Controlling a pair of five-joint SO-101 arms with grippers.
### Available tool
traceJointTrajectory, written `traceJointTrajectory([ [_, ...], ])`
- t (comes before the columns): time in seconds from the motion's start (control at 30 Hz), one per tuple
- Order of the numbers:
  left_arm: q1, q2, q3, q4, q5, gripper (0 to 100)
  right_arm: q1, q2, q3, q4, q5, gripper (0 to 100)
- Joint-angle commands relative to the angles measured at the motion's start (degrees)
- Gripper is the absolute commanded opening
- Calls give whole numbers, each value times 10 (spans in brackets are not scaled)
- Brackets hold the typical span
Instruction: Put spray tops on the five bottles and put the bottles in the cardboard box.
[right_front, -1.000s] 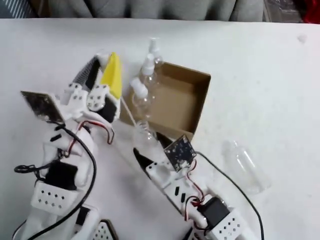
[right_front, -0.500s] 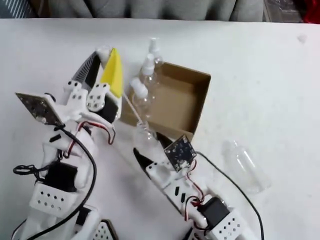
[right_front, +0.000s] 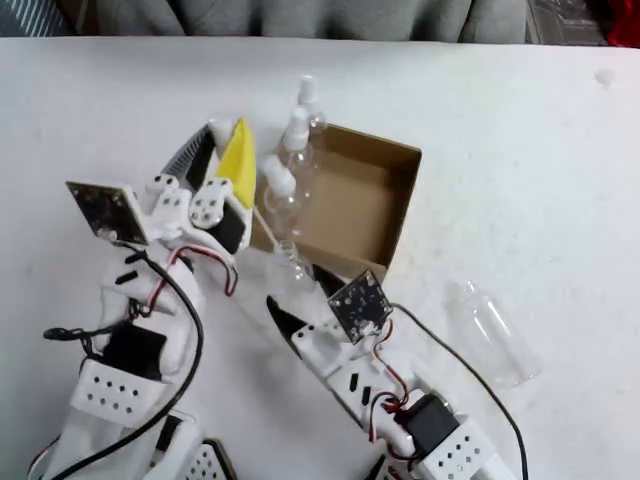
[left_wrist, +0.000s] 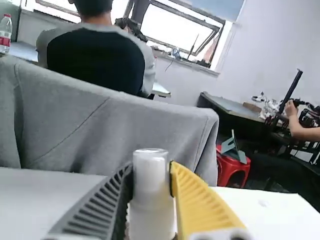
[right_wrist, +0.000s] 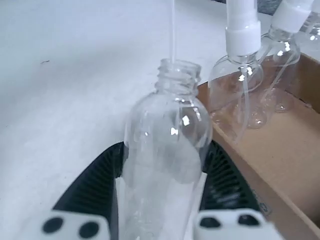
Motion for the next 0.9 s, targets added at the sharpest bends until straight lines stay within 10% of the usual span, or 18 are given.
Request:
traceJointTrajectory([
  [0.0,7,-9,10,-16,-2,20,2,-11,5,0,7,16],
  [0.33,122,-112,71,48,-5,20,2,-11,5,0,7,16],
  [0.87,124,-233,147,111,-6,24,2,-11,5,0,7,16],
])
